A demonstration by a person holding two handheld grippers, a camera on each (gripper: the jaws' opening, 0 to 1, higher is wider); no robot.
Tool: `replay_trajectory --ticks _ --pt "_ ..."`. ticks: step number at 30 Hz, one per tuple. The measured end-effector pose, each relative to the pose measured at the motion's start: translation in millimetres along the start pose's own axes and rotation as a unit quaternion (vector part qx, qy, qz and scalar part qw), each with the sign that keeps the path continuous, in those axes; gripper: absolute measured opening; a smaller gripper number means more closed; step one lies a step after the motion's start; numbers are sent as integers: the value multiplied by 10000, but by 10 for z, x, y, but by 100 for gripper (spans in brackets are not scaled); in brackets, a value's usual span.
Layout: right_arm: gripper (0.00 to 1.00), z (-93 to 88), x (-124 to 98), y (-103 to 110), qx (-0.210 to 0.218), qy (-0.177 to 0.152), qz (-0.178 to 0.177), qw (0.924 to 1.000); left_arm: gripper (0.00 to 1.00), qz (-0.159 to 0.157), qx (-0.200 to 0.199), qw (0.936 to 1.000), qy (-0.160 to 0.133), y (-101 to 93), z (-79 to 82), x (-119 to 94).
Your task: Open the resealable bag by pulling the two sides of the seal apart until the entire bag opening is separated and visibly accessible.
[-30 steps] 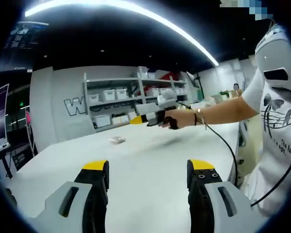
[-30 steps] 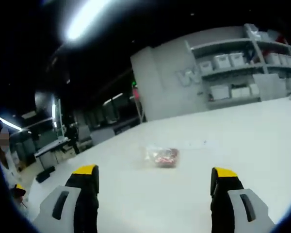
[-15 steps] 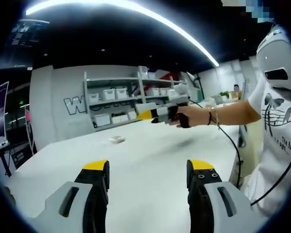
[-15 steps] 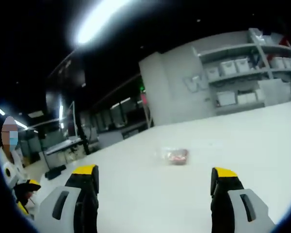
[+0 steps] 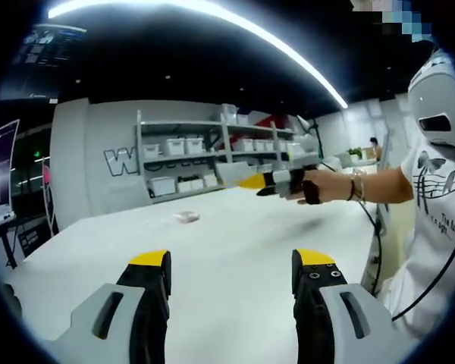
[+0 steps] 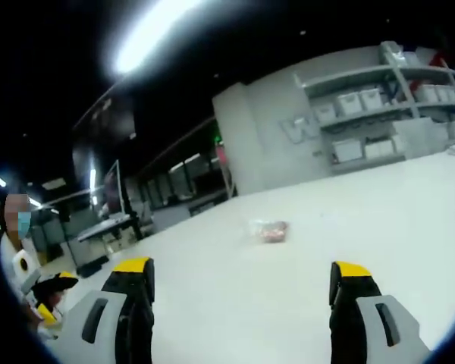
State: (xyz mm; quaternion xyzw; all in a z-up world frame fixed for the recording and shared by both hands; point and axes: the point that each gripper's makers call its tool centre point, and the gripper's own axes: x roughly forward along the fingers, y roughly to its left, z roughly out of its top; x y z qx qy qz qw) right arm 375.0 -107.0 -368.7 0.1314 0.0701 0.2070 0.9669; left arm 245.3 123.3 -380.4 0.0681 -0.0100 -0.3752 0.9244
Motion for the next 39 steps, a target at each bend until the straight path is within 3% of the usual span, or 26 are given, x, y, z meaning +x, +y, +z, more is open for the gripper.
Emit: replay_trajectory --ticks 15,29,39 --pt "97 -103 -393 76 88 -191 -9 9998 64 -33 -118 9999 -41 5 -69 46" --pt "97 -193 -873 104 -69 -610 -84 9981 64 32 -174 9998 -24 64 -88 89" --pt "97 -239 -1164 210 -415 -866 -186 9952 64 127 -204 9997 -35 41 -66 110"
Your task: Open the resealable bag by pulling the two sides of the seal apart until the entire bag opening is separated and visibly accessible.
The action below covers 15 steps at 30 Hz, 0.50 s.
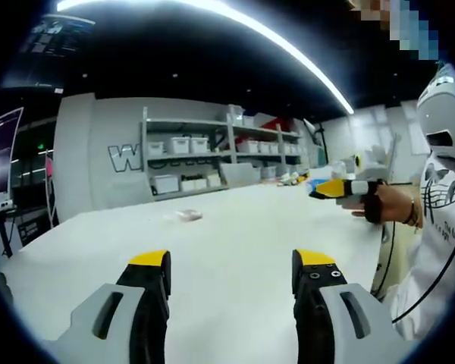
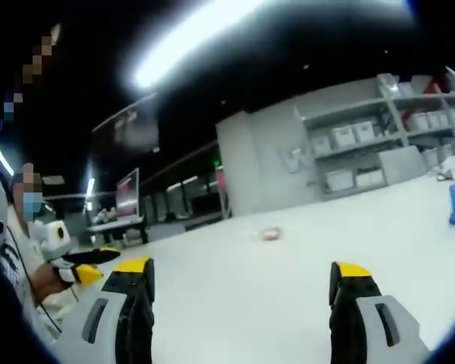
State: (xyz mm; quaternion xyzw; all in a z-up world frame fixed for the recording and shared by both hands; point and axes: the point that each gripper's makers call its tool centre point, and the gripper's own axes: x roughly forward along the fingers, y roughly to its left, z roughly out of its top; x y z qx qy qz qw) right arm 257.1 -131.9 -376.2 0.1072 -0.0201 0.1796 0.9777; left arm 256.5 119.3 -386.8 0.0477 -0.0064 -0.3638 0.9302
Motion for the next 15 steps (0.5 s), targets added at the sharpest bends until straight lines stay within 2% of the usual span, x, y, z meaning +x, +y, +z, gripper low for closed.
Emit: replay_trajectory --ticks 2,11,15 --pt "97 47 -41 24 -83 -109 -15 9999 64 51 16 10000 14 -6 -1 -22" --pt "97 96 -127 172 -210 -172 66 9996 64 361 7 9993 -97 62 81 -128" --pt "97 166 -169 174 -478 -278 -104 9984 64 466 16 9989 -53 97 84 -152"
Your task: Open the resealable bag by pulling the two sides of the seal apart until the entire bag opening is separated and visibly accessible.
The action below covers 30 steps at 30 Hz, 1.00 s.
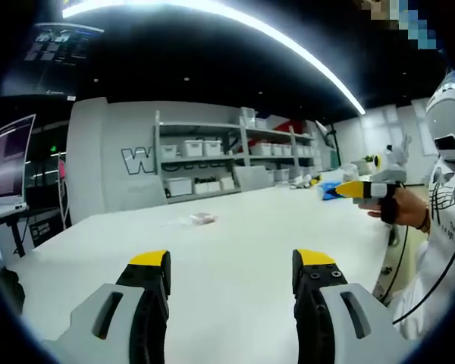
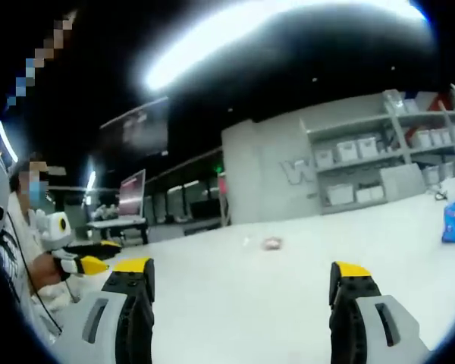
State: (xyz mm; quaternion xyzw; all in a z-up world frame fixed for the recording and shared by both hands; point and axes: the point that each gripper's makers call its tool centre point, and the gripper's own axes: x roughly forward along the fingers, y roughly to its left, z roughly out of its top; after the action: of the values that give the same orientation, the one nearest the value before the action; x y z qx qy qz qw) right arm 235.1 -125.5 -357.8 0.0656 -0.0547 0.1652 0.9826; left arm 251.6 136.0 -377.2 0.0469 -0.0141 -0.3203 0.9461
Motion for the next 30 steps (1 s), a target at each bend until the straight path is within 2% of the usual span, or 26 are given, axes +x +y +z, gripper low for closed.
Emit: replay_trajectory --ticks 5,7,13,20,26,30 --pt "97 72 -29 -4 -78 -143 -136 9998 64 136 -46 9999 -86 30 3 -43" --pt "97 28 -21 11 -185 -12 -111 9998 64 133 -31 9999 -17 30 -34 -54" --pt "96 -39 -16 -8 -114 51 -160 9998 64 216 -14 9996 194 84 -127 -96" --pt "96 -38 29 58 -243 153 -133 9995 64 406 -67 9992 -3 170 -72 -59" --pt "96 -12 15 172 -481 281 -104 9984 64 302 -186 9992 -177 128 -60 -13" --pt "96 39 -83 76 -666 248 -395 9967 64 219 -242 9994 76 141 -207 21"
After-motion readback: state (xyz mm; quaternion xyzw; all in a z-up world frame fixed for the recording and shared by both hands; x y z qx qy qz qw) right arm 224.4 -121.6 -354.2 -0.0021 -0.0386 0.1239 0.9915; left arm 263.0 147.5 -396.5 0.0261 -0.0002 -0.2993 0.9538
